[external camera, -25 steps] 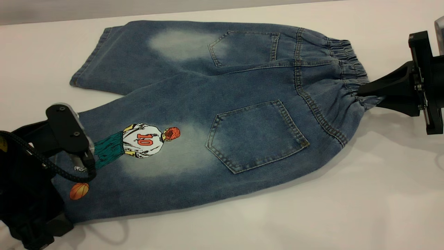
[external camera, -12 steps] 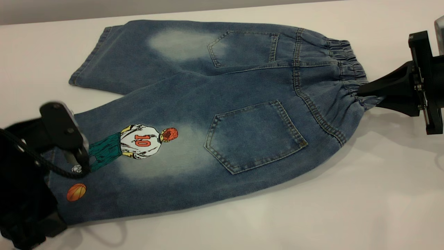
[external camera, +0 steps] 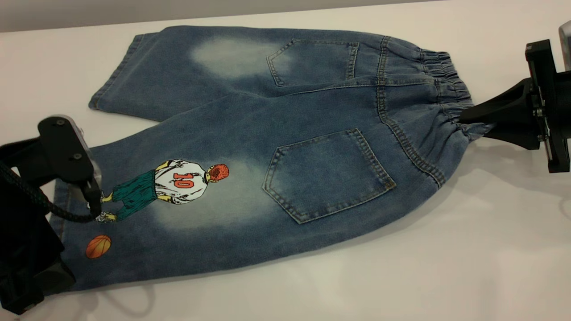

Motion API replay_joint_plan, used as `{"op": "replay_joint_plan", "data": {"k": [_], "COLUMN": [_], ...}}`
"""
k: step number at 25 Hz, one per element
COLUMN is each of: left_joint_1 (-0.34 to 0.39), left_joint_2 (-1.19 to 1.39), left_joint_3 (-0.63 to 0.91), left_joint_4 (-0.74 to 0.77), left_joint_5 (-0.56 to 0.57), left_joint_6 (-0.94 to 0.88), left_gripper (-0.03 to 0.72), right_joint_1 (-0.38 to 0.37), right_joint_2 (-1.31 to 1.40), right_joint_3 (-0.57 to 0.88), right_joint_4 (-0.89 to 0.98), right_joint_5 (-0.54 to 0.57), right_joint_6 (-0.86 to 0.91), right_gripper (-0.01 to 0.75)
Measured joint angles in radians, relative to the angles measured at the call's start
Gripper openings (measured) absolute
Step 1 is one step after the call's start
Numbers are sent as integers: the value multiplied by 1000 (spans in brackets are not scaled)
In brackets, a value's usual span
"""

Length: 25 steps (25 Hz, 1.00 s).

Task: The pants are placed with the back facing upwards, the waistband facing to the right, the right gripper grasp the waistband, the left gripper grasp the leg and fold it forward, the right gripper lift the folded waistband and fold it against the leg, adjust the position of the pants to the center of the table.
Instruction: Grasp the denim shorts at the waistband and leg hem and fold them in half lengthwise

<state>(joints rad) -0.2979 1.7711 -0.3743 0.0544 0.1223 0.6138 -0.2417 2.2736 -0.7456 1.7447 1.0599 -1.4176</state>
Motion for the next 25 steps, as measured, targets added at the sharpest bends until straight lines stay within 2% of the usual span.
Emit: {"op": "replay_joint_plan", "data": {"k": [12, 25], "left_joint_1": [0, -1], "left_joint_2": [83, 114], "left_joint_3": [-9, -9], "left_joint_4": [-1, -1], "left_joint_5": [-58, -104], "left_joint_6": [-3, -1], "left_gripper": [363, 347], "right_joint_1": [0, 0], "right_joint_2": [0, 0], "right_joint_3": [0, 0], "right_joint_4": [0, 0], "right_joint_5": [1, 52], "right_joint_6": [0, 2], "right_gripper": [53, 55]}}
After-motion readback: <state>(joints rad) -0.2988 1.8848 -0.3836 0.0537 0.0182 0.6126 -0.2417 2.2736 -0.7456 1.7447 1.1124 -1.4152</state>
